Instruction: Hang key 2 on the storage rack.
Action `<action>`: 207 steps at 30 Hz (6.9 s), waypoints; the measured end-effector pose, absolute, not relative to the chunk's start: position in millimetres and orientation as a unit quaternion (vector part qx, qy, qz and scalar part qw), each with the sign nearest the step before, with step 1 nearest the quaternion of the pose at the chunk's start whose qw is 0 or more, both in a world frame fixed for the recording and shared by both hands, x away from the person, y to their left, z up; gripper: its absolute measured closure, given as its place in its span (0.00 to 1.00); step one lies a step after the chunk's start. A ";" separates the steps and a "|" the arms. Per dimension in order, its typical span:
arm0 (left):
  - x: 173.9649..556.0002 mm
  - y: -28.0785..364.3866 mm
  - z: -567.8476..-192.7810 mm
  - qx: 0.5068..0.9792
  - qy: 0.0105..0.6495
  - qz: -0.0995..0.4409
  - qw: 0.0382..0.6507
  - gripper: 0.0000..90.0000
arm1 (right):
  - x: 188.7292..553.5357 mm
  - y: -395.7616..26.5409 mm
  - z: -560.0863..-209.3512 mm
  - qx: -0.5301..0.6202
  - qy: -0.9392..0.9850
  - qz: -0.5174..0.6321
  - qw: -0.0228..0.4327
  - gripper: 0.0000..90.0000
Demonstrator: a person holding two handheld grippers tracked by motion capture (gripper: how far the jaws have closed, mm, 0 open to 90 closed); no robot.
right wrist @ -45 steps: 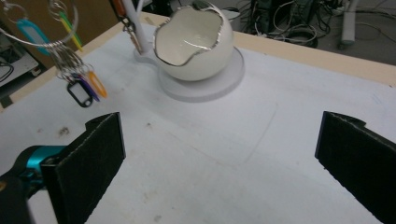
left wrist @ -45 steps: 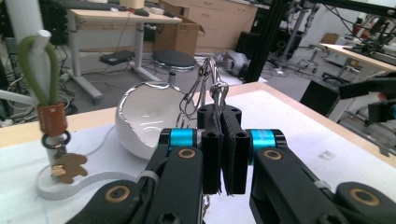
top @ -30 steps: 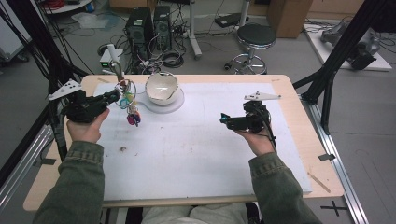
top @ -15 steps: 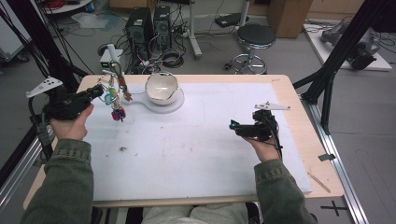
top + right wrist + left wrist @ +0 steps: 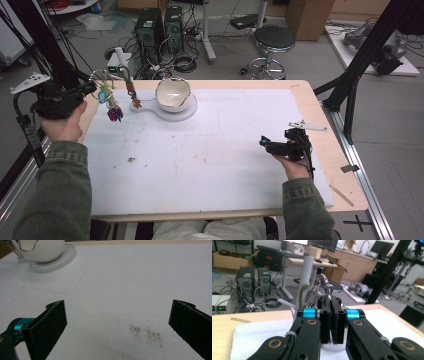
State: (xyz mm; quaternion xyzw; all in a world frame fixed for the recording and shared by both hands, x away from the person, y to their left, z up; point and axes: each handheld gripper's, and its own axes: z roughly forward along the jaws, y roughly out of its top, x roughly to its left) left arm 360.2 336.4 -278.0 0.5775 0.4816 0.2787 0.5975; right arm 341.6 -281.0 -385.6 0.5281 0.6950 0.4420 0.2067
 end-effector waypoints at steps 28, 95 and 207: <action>402.9 354.3 -272.2 0.532 0.531 0.279 0.598 0.97 | 331.5 -287.8 -394.5 0.538 0.685 0.437 0.226 0.01; 461.6 327.0 -325.8 0.634 0.524 0.192 0.535 0.96 | 332.8 -292.6 -401.8 0.538 0.691 0.437 0.204 0.01; 313.8 294.3 -400.0 0.590 0.541 0.329 0.501 0.02 | 323.4 -298.6 -401.3 0.543 0.681 0.429 0.238 0.01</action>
